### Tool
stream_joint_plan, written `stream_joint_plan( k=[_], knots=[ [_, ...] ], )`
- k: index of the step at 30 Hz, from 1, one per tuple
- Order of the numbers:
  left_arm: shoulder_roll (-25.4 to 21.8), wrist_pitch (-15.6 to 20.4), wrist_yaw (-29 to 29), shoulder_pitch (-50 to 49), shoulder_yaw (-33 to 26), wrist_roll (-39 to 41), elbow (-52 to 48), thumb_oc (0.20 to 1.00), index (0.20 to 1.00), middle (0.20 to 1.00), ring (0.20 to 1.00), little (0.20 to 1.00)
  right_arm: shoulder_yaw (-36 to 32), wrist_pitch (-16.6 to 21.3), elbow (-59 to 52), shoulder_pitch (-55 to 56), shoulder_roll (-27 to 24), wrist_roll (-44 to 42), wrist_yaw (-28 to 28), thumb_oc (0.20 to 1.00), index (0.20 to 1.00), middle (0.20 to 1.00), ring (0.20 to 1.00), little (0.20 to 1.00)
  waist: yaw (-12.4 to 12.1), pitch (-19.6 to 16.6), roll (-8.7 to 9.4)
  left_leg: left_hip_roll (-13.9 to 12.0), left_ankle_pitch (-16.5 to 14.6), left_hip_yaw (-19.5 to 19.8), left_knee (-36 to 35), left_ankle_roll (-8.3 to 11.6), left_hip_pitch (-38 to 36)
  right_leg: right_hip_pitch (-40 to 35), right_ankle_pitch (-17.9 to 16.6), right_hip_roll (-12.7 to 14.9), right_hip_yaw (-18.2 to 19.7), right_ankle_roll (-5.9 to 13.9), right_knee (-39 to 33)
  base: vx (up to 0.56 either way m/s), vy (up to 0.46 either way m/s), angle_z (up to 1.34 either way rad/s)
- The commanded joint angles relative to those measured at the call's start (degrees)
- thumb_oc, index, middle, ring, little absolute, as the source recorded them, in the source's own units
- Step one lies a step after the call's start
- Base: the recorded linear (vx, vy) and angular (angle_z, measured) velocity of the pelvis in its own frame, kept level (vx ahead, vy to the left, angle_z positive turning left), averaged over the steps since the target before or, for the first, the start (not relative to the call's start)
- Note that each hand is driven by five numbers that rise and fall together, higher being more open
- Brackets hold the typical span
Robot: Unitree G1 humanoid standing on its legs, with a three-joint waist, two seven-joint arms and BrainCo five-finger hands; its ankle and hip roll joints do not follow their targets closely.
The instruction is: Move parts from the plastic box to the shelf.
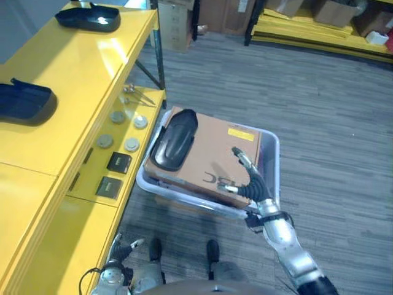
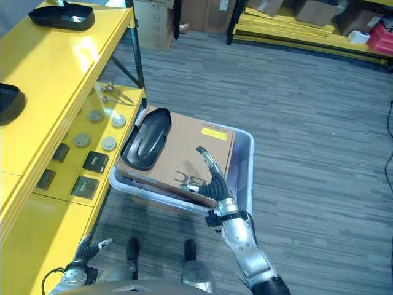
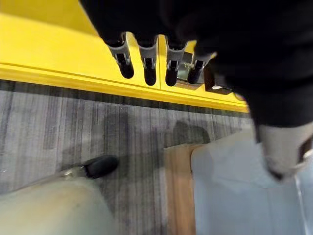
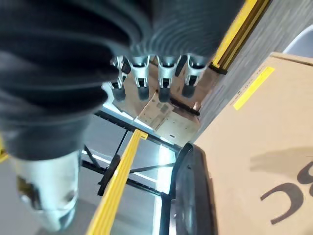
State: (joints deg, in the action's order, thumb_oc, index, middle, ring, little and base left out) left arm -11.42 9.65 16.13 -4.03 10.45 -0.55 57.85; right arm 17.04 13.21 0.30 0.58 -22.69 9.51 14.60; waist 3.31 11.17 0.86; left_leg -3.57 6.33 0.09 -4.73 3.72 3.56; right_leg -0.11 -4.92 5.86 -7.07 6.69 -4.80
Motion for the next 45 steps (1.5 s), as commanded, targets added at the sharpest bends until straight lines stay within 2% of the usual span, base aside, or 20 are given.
stream_joint_plan(
  k=[1,4,9,11,15,24,36,42,45],
  knots=[
    [-1.9,-0.9,2.6,4.4,1.5,-3.4,5.9,1.000,1.000,1.000,1.000,1.000,0.8,0.7,-1.8,-9.3,-0.2,4.1,6.4,1.000,1.000,1.000,1.000,1.000,-2.7,-0.2,0.20,-0.2,-2.3,1.7,-0.3,-0.30,2.0,1.4,2.5,3.6,-0.5,3.11,0.3,-0.03,0.010,0.07],
    [-2.2,-0.8,3.1,4.8,2.2,-3.9,5.8,1.000,1.000,1.000,1.000,1.000,1.2,-0.4,0.1,-14.6,-0.6,6.8,8.7,1.000,1.000,1.000,1.000,1.000,-3.7,1.0,0.29,0.0,-2.1,2.2,-0.3,-0.27,3.4,2.5,2.2,3.6,-0.9,3.15,0.3,-0.05,0.015,0.17],
    [-2.9,-0.2,4.2,7.6,5.6,-1.4,2.9,1.000,1.000,1.000,1.000,1.000,2.0,-6.3,15.4,-31.1,-2.0,12.1,15.7,1.000,1.000,1.000,1.000,1.000,-7.5,4.7,-0.23,0.9,-0.4,4.4,-0.3,0.49,9.4,6.3,0.7,4.1,-3.0,3.42,-0.2,-0.07,0.026,0.36],
    [-2.6,0.0,4.3,8.1,5.9,-0.7,2.6,1.000,1.000,1.000,1.000,1.000,1.7,-6.9,16.9,-32.1,-2.3,12.4,16.2,1.000,1.000,1.000,1.000,1.000,-7.7,4.7,-0.42,0.9,-0.3,4.6,-0.3,0.62,10.3,6.9,0.6,4.4,-3.5,3.60,-0.2,0.00,0.041,0.18],
    [-2.2,0.8,4.8,10.0,9.3,1.1,-0.3,1.000,1.000,1.000,1.000,1.000,1.6,-10.0,25.1,-37.9,-3.3,15.3,21.1,1.000,1.000,1.000,1.000,1.000,-9.1,5.8,-1.26,1.6,0.2,5.8,-0.3,0.71,12.5,8.2,0.3,5.0,-4.4,3.80,-0.2,0.03,0.054,0.30],
    [-1.8,0.8,5.6,10.8,10.4,2.4,-1.7,1.000,1.000,1.000,1.000,1.000,0.0,-13.4,29.5,-39.1,-3.4,17.2,24.7,1.000,1.000,1.000,1.000,1.000,-9.8,6.7,-2.01,2.8,0.4,7.6,0.0,0.29,14.5,9.0,0.1,6.0,-5.7,4.31,-0.2,0.02,0.030,0.13],
    [-0.4,1.0,6.6,12.3,11.6,2.2,0.9,1.000,1.000,1.000,1.000,1.000,-3.8,-16.8,34.8,-37.6,-2.5,19.0,34.4,1.000,1.000,1.000,1.000,1.000,-10.3,7.6,-4.09,4.1,0.5,9.3,0.2,-0.02,16.2,9.4,-0.2,7.5,-8.1,4.88,-0.2,0.01,0.025,0.09],
    [-0.1,1.1,6.0,13.1,13.5,3.4,0.1,1.000,1.000,1.000,1.000,1.000,-3.4,-16.4,39.1,-40.0,-1.6,15.2,34.3,1.000,1.000,1.000,1.000,1.000,-10.1,7.9,-4.39,4.3,0.5,9.4,0.2,-0.09,16.7,9.9,-0.5,7.7,-8.0,5.00,-0.2,0.00,0.012,0.03],
    [0.0,1.4,5.6,13.7,14.5,4.3,0.2,1.000,1.000,1.000,1.000,1.000,-1.3,-15.5,47.0,-43.9,-1.1,11.7,32.4,1.000,1.000,1.000,1.000,1.000,-10.4,7.9,-4.59,4.4,0.7,9.5,0.1,-0.08,17.0,10.3,-0.7,7.9,-7.9,5.02,-0.2,0.00,0.000,0.00]
  ],
)
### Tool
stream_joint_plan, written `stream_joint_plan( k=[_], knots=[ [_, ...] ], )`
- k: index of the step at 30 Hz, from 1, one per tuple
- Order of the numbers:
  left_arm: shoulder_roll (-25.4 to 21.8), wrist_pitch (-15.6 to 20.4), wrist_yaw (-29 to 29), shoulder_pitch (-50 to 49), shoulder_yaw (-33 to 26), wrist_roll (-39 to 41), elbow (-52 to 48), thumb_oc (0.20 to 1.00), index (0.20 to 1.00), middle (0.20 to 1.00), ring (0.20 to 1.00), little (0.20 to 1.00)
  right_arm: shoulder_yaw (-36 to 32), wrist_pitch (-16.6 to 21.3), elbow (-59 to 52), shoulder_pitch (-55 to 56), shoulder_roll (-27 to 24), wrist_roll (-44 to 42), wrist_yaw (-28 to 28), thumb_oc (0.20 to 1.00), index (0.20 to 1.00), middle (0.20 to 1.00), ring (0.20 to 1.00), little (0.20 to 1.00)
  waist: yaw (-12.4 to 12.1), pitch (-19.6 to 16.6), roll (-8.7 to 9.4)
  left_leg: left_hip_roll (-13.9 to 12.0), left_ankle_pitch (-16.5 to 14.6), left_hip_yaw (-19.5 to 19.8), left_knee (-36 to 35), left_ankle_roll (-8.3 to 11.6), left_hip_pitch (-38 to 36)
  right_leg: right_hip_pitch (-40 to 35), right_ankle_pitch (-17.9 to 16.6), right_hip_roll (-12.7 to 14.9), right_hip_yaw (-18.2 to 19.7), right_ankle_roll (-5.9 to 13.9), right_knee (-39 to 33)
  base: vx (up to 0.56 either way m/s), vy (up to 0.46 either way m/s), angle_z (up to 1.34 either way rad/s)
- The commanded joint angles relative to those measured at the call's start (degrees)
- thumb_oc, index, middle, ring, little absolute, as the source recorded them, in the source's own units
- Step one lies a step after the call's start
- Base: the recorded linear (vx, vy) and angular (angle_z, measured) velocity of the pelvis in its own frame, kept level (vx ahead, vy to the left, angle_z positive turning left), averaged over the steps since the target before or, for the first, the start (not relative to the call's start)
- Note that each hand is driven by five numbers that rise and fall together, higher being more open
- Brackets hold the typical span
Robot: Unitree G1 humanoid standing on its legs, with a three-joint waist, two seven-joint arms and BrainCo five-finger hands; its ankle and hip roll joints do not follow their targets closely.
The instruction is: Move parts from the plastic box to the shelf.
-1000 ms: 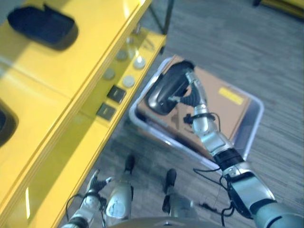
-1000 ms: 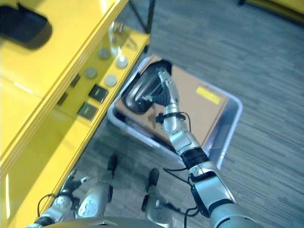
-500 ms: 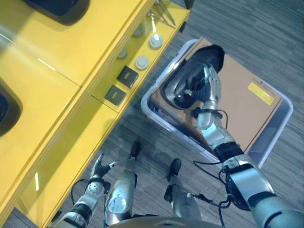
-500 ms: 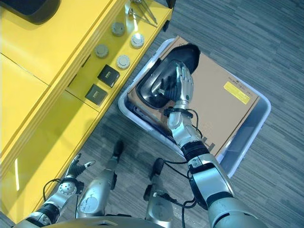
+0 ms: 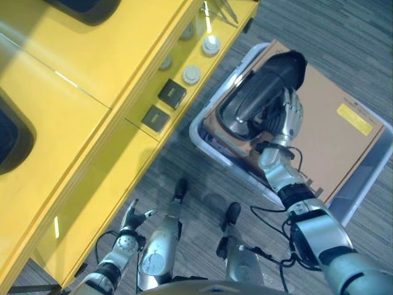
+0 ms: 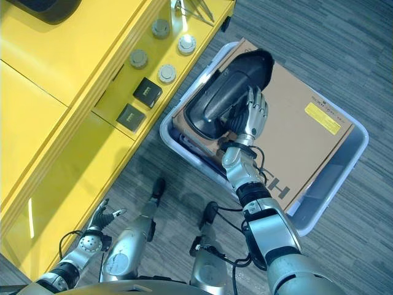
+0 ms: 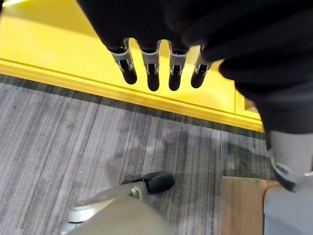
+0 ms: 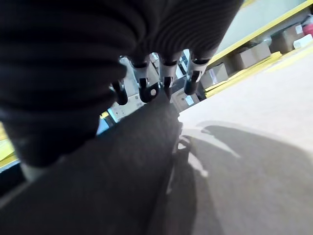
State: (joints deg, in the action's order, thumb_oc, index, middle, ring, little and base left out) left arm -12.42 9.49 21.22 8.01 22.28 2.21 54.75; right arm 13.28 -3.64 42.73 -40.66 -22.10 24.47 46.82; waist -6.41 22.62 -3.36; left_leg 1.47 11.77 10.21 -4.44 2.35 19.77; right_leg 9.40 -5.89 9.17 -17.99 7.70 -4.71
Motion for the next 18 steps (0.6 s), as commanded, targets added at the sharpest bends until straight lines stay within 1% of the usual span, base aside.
stream_joint_plan(
  k=[1,3,6,7,8,9,14,18],
  knots=[
    [1.0,1.6,0.5,1.7,2.7,1.5,3.3,1.000,1.000,1.000,1.000,1.000,2.5,1.5,4.8,-2.9,-1.7,-3.3,0.2,1.000,1.000,1.000,1.000,1.000,-0.7,-3.5,-0.40,-0.7,-4.8,-0.6,-0.2,1.29,0.8,0.8,0.2,4.6,3.0,4.01,-0.3,0.00,0.000,0.00],
    [1.1,1.7,0.6,1.8,3.4,2.6,3.3,1.000,1.000,1.000,1.000,1.000,3.1,2.0,9.8,-5.6,-1.3,-5.7,0.3,1.000,1.000,1.000,1.000,1.000,-1.0,-3.6,-0.70,-0.5,-4.6,-0.5,-0.2,1.32,0.9,1.0,0.2,4.6,2.9,4.01,-0.3,0.00,0.000,0.00],
    [1.2,1.6,0.6,2.1,3.8,3.2,3.3,1.000,1.000,1.000,1.000,1.000,3.7,2.5,12.8,-7.3,-0.8,-7.6,0.1,1.000,1.000,1.000,1.000,1.000,-1.3,-3.7,-0.96,-0.5,-4.5,-0.3,-0.2,1.38,1.2,1.1,0.2,4.6,2.8,3.99,-0.3,0.00,0.000,0.00],
    [1.4,1.5,0.4,2.3,4.2,3.4,3.9,1.000,1.000,1.000,1.000,1.000,4.6,3.0,16.1,-8.8,-0.1,-9.7,-1.6,0.805,0.805,0.805,0.805,0.805,-1.5,-3.7,-1.10,-0.4,-4.4,0.0,-0.3,1.42,1.2,1.1,0.3,4.6,2.6,3.95,-0.3,0.00,0.000,0.00],
    [1.5,1.4,0.3,2.3,4.3,3.4,4.0,1.000,1.000,1.000,1.000,1.000,4.9,3.2,16.8,-9.1,0.0,-10.3,-2.2,0.555,0.555,0.555,0.555,0.555,-1.5,-3.8,-1.10,-0.4,-4.4,0.0,-0.3,1.43,1.2,1.1,0.3,4.6,2.6,3.96,-0.3,0.01,-0.004,0.04],
    [1.5,1.4,0.4,2.2,4.4,3.7,3.9,1.000,1.000,1.000,1.000,1.000,5.5,3.7,18.0,-9.2,0.3,-11.1,-3.7,0.200,0.200,0.200,0.200,0.200,-1.7,-3.8,-1.06,-0.4,-4.4,0.1,-0.3,1.46,1.3,1.0,0.3,4.6,2.5,3.97,-0.3,0.01,-0.011,0.03],
    [1.8,1.0,0.0,1.8,4.0,4.1,5.4,1.000,1.000,1.000,1.000,1.000,5.4,4.8,20.5,-8.9,0.8,-14.2,-5.0,0.200,0.200,0.200,0.200,0.200,-1.5,-4.3,-0.83,-0.5,-4.3,0.7,-0.4,1.52,1.2,0.7,0.6,4.4,2.0,3.93,-0.3,0.02,-0.012,0.03],
    [1.8,0.7,0.1,1.7,3.3,3.7,6.5,1.000,1.000,1.000,1.000,1.000,5.8,4.8,20.6,-7.9,0.6,-14.1,-5.7,0.200,0.200,0.200,0.200,0.200,-1.1,-4.6,-0.26,-0.7,-4.5,0.6,-0.4,1.60,0.8,0.2,0.8,4.2,2.0,3.81,-0.3,0.00,0.000,0.00]
  ],
)
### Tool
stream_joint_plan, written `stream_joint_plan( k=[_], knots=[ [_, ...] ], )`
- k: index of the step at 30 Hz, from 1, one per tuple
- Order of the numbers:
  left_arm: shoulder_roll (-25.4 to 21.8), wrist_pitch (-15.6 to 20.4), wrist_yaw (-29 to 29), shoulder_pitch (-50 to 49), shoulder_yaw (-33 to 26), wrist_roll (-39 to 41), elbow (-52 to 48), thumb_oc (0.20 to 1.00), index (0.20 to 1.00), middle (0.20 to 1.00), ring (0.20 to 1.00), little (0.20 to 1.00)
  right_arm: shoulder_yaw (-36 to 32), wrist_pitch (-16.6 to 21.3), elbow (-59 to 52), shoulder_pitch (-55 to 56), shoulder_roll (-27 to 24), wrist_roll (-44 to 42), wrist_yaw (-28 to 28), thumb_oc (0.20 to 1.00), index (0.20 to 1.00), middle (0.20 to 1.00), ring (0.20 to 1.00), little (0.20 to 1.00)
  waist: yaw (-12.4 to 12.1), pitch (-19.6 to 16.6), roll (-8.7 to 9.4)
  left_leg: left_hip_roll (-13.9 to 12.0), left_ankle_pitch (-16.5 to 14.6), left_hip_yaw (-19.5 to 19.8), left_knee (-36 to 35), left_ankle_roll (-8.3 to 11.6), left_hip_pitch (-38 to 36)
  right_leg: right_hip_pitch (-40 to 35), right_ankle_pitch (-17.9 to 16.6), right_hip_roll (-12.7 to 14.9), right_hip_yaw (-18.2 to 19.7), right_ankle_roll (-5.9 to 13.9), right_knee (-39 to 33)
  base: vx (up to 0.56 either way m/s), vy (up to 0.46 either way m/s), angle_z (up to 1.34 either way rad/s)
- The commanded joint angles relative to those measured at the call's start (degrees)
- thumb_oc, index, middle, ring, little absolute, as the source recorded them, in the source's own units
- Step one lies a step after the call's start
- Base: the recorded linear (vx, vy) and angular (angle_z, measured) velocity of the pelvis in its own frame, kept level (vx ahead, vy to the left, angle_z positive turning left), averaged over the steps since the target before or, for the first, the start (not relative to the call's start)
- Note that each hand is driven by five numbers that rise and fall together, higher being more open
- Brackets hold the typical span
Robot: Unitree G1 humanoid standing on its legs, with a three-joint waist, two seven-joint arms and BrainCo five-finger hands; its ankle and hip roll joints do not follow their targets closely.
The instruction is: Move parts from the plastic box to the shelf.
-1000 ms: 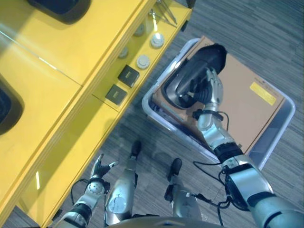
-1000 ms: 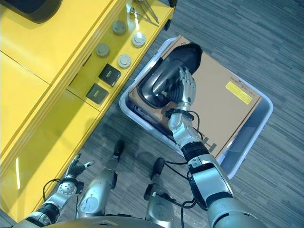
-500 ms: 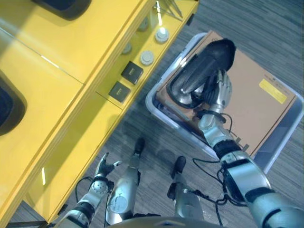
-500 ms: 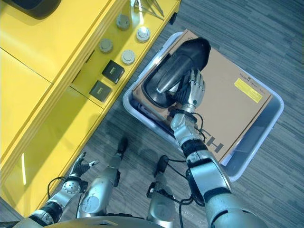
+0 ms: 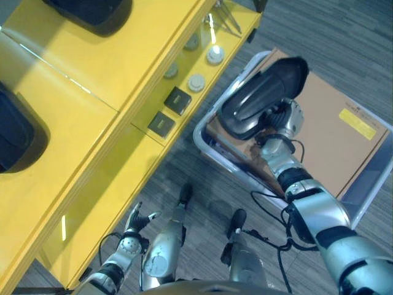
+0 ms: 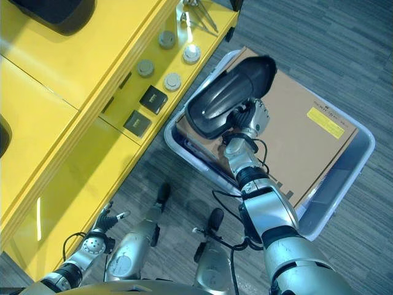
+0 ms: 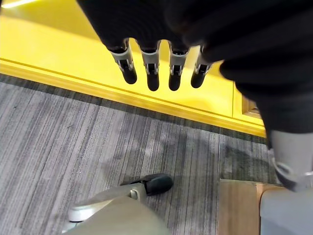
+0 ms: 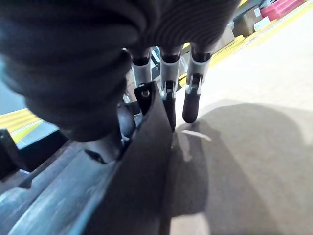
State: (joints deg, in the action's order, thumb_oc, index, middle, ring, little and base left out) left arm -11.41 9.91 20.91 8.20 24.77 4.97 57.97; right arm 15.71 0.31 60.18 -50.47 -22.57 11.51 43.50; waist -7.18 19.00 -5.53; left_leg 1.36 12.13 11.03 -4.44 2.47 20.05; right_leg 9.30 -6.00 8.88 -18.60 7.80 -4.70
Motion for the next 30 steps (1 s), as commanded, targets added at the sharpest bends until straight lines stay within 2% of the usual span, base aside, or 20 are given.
stream_joint_plan(
  k=[1,5,8,10,14,17,19,20,21,23,24,27,30],
  knots=[
    [0.6,0.1,0.2,1.5,0.5,0.8,3.4,1.000,1.000,1.000,1.000,1.000,4.3,0.4,4.1,2.2,0.5,0.0,-3.5,0.200,0.200,0.200,0.200,0.200,-0.3,-1.1,2.13,-0.7,-4.9,-0.3,-0.4,1.53,0.3,0.1,1.0,4.4,2.5,3.68,-0.3,0.00,0.000,0.00],
    [0.1,0.6,-0.4,1.0,0.4,0.8,2.8,1.000,1.000,1.000,1.000,1.000,5.9,-0.6,9.1,1.9,-2.7,2.3,-5.9,0.200,0.200,0.200,0.200,0.200,-0.4,-1.7,2.47,-1.0,-5.1,-0.3,-0.4,1.69,-0.4,-0.8,1.3,4.3,2.2,3.65,-0.3,0.01,-0.036,0.04],
    [-1.0,0.8,-1.4,0.3,0.0,0.9,2.0,1.000,1.000,1.000,1.000,1.000,7.4,-1.5,12.6,1.8,-7.2,4.9,-8.4,0.200,0.200,0.200,0.200,0.200,-0.3,-2.5,2.94,-1.2,-5.4,-0.4,-0.2,1.74,-1.3,-1.9,1.5,4.1,2.0,3.71,-0.3,0.00,-0.036,0.08],
    [-1.9,1.0,-2.3,-0.1,-1.2,1.0,2.1,1.000,1.000,1.000,1.000,1.000,9.0,-1.8,12.6,2.7,-10.1,8.3,-10.2,0.200,0.200,0.200,0.200,0.200,0.1,-3.4,3.70,-1.5,-6.0,-1.2,0.0,1.72,-2.7,-2.8,1.9,3.9,2.4,3.53,0.0,0.01,-0.045,0.01],
    [-3.0,1.6,-3.1,-1.1,-2.1,1.3,-0.6,1.000,1.000,1.000,1.000,1.000,11.2,-1.8,11.2,3.2,-12.8,12.1,-12.0,0.200,0.200,0.200,0.200,0.200,0.5,-4.5,4.27,-2.0,-6.4,-1.9,0.2,1.78,-4.2,-4.1,2.5,3.7,2.4,3.40,0.1,0.00,-0.037,-0.08],
    [-5.4,2.5,-3.7,-2.1,-3.2,2.0,-7.9,1.000,1.000,1.000,1.000,1.000,12.6,-1.5,8.1,3.8,-15.5,15.4,-13.2,0.200,0.200,0.200,0.200,0.200,0.9,-5.7,4.60,-2.3,-6.8,-2.5,0.2,1.83,-5.7,-5.4,3.0,3.7,2.4,3.27,0.3,0.02,-0.050,-0.14],
    [-7.8,3.4,-4.6,-2.7,-5.0,4.8,-16.5,1.000,1.000,1.000,1.000,1.000,13.8,-1.1,3.0,4.5,-18.0,18.0,-14.4,0.200,0.200,0.200,0.200,0.200,1.1,-6.8,4.84,-2.7,-7.1,-2.9,0.4,1.99,-7.3,-7.0,3.7,3.6,2.2,3.13,0.8,0.02,-0.073,-0.08],
    [-7.8,3.4,-4.6,-2.7,-5.0,4.8,-16.5,1.000,1.000,1.000,1.000,1.000,13.8,-1.1,3.0,4.5,-18.0,18.0,-14.4,0.200,0.200,0.200,0.200,0.200,1.1,-6.7,4.84,-2.7,-7.1,-2.9,0.4,1.99,-7.4,-7.0,3.7,3.6,2.2,3.13,0.8,0.03,-0.078,-0.09],
    [-10.1,3.9,-5.4,-2.3,-6.1,6.2,-24.7,1.000,1.000,1.000,1.000,1.000,14.4,-1.0,-1.1,5.3,-19.9,20.1,-15.0,0.200,0.200,0.200,0.200,0.200,1.3,-7.7,4.92,-3.0,-7.3,-3.1,0.5,2.18,-8.5,-8.1,4.4,3.4,2.0,2.92,1.2,0.04,-0.071,-0.10],
    [-10.8,3.8,-6.0,-2.5,-6.5,6.7,-27.2,1.000,1.000,1.000,1.000,1.000,14.4,-0.9,-2.8,5.7,-20.2,20.8,-15.6,0.200,0.200,0.200,0.200,0.200,1.5,-8.1,5.02,-3.1,-7.4,-3.2,0.5,2.24,-9.2,-8.8,4.7,3.3,2.0,2.85,1.2,0.04,-0.070,-0.04],
    [-12.5,3.8,-6.7,-2.5,-7.8,8.3,-35.2,1.000,1.000,1.000,1.000,1.000,14.1,-1.0,-5.6,6.1,-21.0,21.8,-16.1,0.200,0.200,0.200,0.200,0.200,1.6,-9.0,5.11,-3.4,-7.7,-3.3,0.5,2.38,-10.4,-10.0,5.3,3.1,1.7,2.66,1.3,0.04,-0.064,0.00],
    [-13.3,3.8,-7.5,-1.0,-8.4,11.0,-39.3,1.000,1.000,1.000,1.000,1.000,13.9,-0.9,-10.2,6.6,-21.4,22.6,-16.4,0.200,0.200,0.200,0.200,0.200,2.0,-9.5,5.36,-3.9,-8.1,-3.7,0.6,2.59,-11.9,-11.2,6.1,2.7,2.3,2.46,1.7,0.02,-0.066,-0.03],
    [-13.2,2.9,-7.7,1.9,-8.0,11.3,-41.3,1.000,1.000,1.000,1.000,1.000,10.3,-0.6,-12.6,9.0,-18.8,19.3,-16.2,0.200,0.200,0.200,0.200,0.200,3.0,-10.8,5.82,-4.7,-8.2,-4.3,0.5,2.78,-13.2,-12.0,6.6,2.1,2.8,1.98,1.8,0.02,-0.052,-0.10]
  ],
)
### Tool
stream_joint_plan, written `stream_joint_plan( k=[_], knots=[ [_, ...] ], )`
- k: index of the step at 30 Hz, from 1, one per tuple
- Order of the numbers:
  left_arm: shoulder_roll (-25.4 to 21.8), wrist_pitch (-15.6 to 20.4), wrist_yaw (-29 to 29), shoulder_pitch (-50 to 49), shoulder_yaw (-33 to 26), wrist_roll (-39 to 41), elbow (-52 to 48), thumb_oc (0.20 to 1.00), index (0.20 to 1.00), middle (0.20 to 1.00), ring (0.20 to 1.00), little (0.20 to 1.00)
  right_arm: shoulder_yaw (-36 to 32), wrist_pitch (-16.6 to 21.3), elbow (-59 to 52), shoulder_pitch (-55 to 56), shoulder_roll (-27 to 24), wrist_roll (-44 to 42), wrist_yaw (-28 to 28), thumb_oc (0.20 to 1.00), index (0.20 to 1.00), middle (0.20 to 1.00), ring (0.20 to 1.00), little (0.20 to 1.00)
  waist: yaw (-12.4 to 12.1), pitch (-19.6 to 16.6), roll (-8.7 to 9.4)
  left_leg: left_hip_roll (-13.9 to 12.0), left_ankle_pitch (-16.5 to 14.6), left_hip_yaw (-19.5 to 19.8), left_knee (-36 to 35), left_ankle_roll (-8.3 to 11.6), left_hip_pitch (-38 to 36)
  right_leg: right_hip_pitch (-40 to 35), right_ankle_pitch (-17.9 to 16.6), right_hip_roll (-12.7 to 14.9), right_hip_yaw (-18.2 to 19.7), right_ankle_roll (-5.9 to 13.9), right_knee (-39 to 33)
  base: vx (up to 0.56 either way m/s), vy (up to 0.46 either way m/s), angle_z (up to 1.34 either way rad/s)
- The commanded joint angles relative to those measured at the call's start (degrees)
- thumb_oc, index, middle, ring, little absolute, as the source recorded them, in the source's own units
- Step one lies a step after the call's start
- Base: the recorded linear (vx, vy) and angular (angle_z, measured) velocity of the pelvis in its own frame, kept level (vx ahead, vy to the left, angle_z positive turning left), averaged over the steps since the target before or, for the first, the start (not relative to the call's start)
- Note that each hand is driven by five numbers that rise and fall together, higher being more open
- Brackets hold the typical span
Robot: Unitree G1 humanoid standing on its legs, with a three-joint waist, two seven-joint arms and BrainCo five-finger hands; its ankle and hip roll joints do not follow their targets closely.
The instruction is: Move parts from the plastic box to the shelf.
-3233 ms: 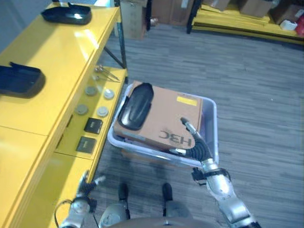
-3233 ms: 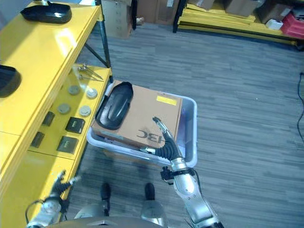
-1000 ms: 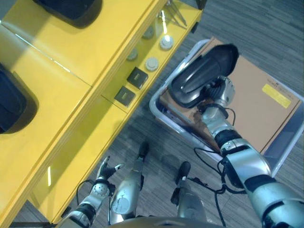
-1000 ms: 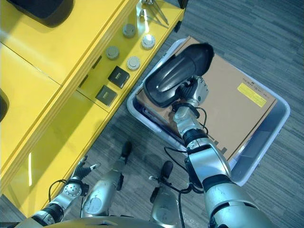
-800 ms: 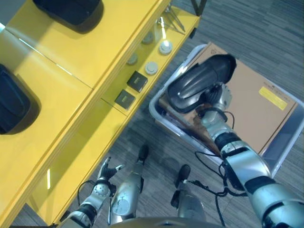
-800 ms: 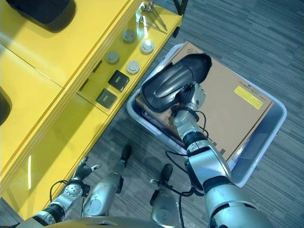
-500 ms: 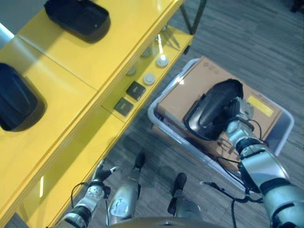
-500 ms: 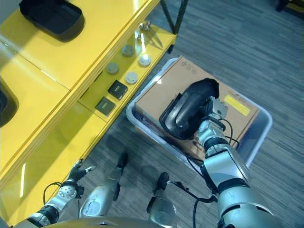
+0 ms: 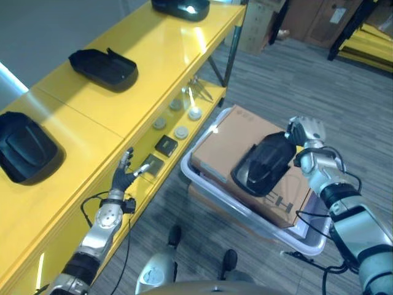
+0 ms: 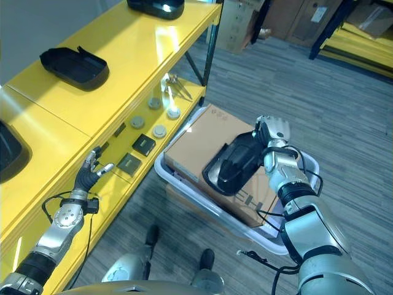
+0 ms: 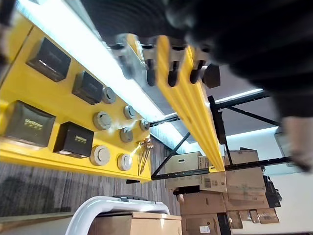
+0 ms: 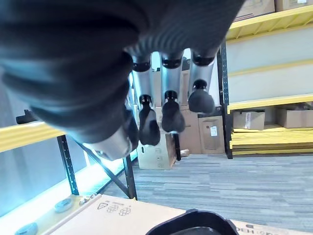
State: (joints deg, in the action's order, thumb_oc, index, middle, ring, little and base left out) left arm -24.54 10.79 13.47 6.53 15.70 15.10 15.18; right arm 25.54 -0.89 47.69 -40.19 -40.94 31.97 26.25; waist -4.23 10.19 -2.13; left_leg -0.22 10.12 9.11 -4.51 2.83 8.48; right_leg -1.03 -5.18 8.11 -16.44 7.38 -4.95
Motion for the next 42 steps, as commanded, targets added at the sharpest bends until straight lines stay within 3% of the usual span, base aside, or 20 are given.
stream_joint_plan(
  k=[1,2,3,5,6,10,17,23,33,34,35,36,42],
  knots=[
    [0.2,1.9,-0.2,4.4,1.4,1.0,1.6,1.000,1.000,1.000,1.000,1.000,-0.8,0.7,-0.3,-0.4,1.3,-3.2,1.2,0.288,0.288,0.288,0.288,0.288,0.4,-2.2,2.46,-3.3,-6.2,-2.6,0.6,2.42,-1.9,-1.8,5.9,2.8,0.9,2.29,2.1,0.03,-0.026,-0.09],
    [0.9,1.6,0.1,5.6,2.1,0.9,1.3,1.000,1.000,1.000,1.000,1.000,-3.2,0.2,0.9,0.4,4.9,-7.1,1.7,1.000,1.000,1.000,1.000,1.000,0.8,-2.5,2.56,-3.7,-6.5,-3.3,0.5,2.32,-2.6,-1.8,5.9,2.6,1.8,2.18,2.2,0.02,-0.011,-0.13],
    [1.1,1.3,0.7,5.5,2.3,0.5,0.3,1.000,1.000,1.000,1.000,1.000,-7.5,0.8,0.7,1.1,8.0,-13.3,4.7,1.000,1.000,1.000,1.000,1.000,1.1,-2.6,2.45,-3.8,-6.8,-3.7,0.5,2.24,-3.1,-2.1,5.9,2.6,2.2,2.14,2.2,0.01,0.000,-0.23],
    [1.5,1.1,1.1,5.3,2.3,0.4,0.1,1.000,1.000,1.000,1.000,1.000,-8.4,0.7,2.3,1.9,9.4,-14.8,4.8,1.000,1.000,1.000,1.000,1.000,1.3,-2.9,2.50,-3.8,-6.6,-3.9,0.4,2.15,-3.0,-1.8,5.7,2.7,2.5,2.15,2.2,-0.01,0.011,-0.34],
    [1.7,0.7,1.5,5.1,3.0,-0.4,-0.7,1.000,1.000,1.000,1.000,1.000,-12.1,1.8,4.2,1.9,12.1,-21.0,7.6,1.000,1.000,1.000,1.000,1.000,1.4,-2.9,2.31,-3.7,-6.7,-4.2,0.4,1.95,-3.1,-1.5,5.6,2.6,2.8,2.18,2.2,-0.01,0.013,-0.28],
    [1.7,-0.9,1.7,4.2,4.6,-2.5,-0.4,1.000,1.000,1.000,1.000,1.000,-15.8,2.8,8.8,1.3,15.3,-28.3,11.3,1.000,1.000,1.000,1.000,1.000,1.2,-2.4,2.02,-3.3,-6.8,-4.5,0.4,1.63,-2.8,-0.9,5.1,2.9,3.1,2.35,2.2,-0.02,0.034,-0.08],
    [1.9,-2.4,1.1,1.5,6.4,-6.0,3.8,1.000,1.000,1.000,1.000,1.000,-16.4,2.0,17.0,-1.1,13.7,-31.3,10.2,1.000,1.000,1.000,1.000,1.000,0.3,-0.8,2.13,-2.3,-6.6,-4.8,0.4,1.16,-1.4,0.8,3.8,3.7,3.3,2.90,2.0,-0.02,0.021,0.01],
    [4.4,-3.4,1.7,-0.1,6.9,-3.7,9.6,1.000,1.000,1.000,1.000,1.000,-17.4,0.6,21.4,-2.2,12.7,-32.6,11.2,1.000,1.000,1.000,1.000,1.000,0.0,0.8,2.04,-1.6,-6.1,-5.0,0.5,0.84,0.7,2.8,2.5,4.4,3.4,3.26,1.8,-0.04,0.044,0.02],
    [6.7,-3.8,1.4,-0.7,8.0,-4.1,17.6,1.000,1.000,1.000,1.000,1.000,-12.5,-0.1,28.2,-3.0,17.4,-31.8,3.2,1.000,1.000,1.000,1.000,1.000,-1.6,3.6,2.23,-1.0,-5.2,-4.6,0.5,0.21,3.7,5.4,0.7,5.0,3.2,3.65,1.2,0.00,0.007,0.01],
    [6.7,-3.8,1.4,-0.7,8.0,-4.1,17.6,1.000,1.000,1.000,1.000,1.000,-12.5,-0.1,28.2,-3.1,17.4,-31.8,3.2,0.953,0.953,0.953,0.953,0.953,-1.6,3.5,2.24,-1.0,-5.2,-4.5,0.6,0.21,3.8,5.5,0.7,5.0,3.2,3.65,1.2,-0.05,0.004,0.02],
    [7.0,-3.8,1.2,0.2,8.1,-4.4,19.0,1.000,1.000,1.000,1.000,1.000,-12.0,-0.5,29.4,-3.1,17.7,-31.2,2.1,0.548,0.548,0.548,0.548,0.548,-2.0,4.0,2.07,-0.9,-5.0,-4.3,0.6,0.27,4.6,6.2,0.6,5.1,3.1,3.69,1.3,-0.04,0.000,0.05],
    [7.0,-3.9,1.4,0.9,8.4,-4.5,19.0,1.000,1.000,1.000,1.000,1.000,-12.7,-1.5,32.1,-4.3,18.3,-32.3,2.3,0.200,0.200,0.200,0.200,0.200,-3.1,3.9,1.71,-0.7,-4.6,-3.7,0.6,0.38,5.4,6.5,0.4,5.2,2.6,3.61,1.1,-0.04,-0.001,0.08],
    [7.1,-4.5,1.1,0.4,8.4,-4.1,18.7,1.000,1.000,1.000,1.000,1.000,-14.5,-2.6,35.2,-4.1,20.1,-34.1,1.5,0.200,0.200,0.200,0.200,0.200,-4.7,3.5,0.90,-0.1,-4.7,-1.9,0.4,0.24,5.6,5.2,0.7,5.5,0.4,3.81,0.6,0.04,-0.003,0.17]
  ],
)
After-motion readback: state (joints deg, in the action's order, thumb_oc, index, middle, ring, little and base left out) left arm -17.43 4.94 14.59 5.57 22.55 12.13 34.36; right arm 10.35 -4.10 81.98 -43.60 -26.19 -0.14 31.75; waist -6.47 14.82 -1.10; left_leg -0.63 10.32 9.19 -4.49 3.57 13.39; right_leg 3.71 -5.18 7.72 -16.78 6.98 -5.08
